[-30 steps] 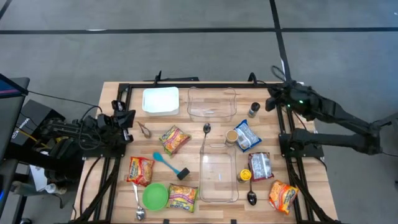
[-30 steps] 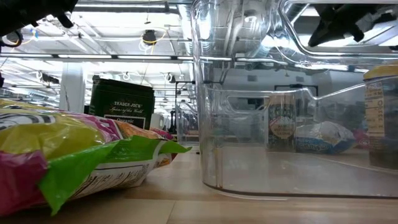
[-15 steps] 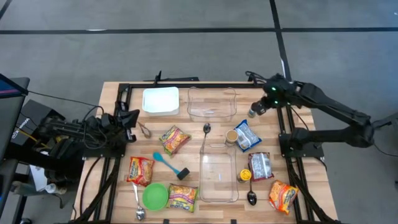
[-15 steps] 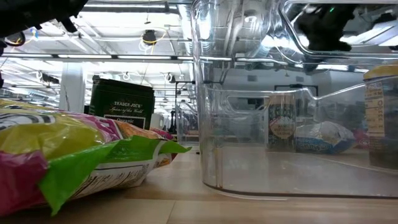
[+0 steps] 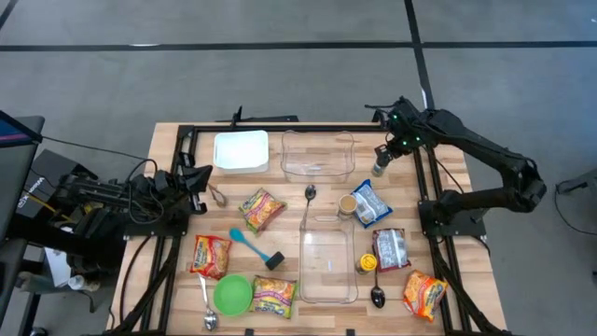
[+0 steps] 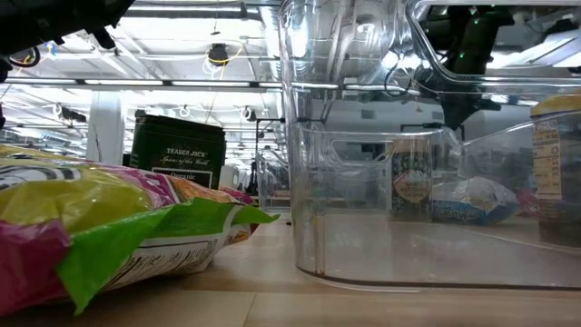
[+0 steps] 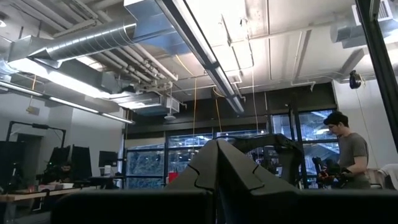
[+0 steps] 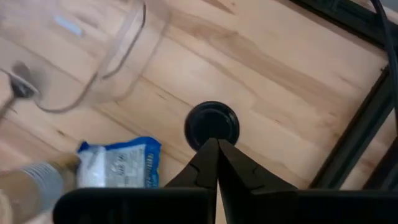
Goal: Pick & Place Food Item
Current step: Put the black seasoning bottle into the top transparent bin
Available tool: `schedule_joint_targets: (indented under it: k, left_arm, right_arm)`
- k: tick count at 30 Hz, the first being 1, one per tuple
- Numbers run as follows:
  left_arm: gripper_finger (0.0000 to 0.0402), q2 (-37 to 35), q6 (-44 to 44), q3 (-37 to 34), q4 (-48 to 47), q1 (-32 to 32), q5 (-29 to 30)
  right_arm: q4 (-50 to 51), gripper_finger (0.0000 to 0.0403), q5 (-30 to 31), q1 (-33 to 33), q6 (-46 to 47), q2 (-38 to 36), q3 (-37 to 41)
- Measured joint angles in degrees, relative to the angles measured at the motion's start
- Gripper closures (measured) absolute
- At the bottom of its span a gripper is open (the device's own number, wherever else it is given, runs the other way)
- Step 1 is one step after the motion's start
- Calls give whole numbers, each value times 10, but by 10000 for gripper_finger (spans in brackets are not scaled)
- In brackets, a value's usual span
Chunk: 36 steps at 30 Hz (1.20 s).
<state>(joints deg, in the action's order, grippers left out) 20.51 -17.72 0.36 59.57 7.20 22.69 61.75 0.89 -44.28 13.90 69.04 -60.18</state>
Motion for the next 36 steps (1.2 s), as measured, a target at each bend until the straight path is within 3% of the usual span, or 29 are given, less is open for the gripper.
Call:
schedule_joint_targets:
  k: [11,16,22,31,36]
  left_arm:
    - [402,0,0,0,-1,0,0]
    - [402,0,0,0,-1,0,0]
    - [402,0,0,0,-1,0,0]
    - [402,0,0,0,-2,0,0]
    - [402,0,0,0,-3,0,0]
  right_arm:
    - [13,401,0,-1,-14,39,0]
    - [12,378,0,-1,-5,50,0]
    - [8,306,0,-3,-4,52,0]
    - [8,157,0,-3,-7,52,0]
    - [2,123,5,-3,-8,52,0]
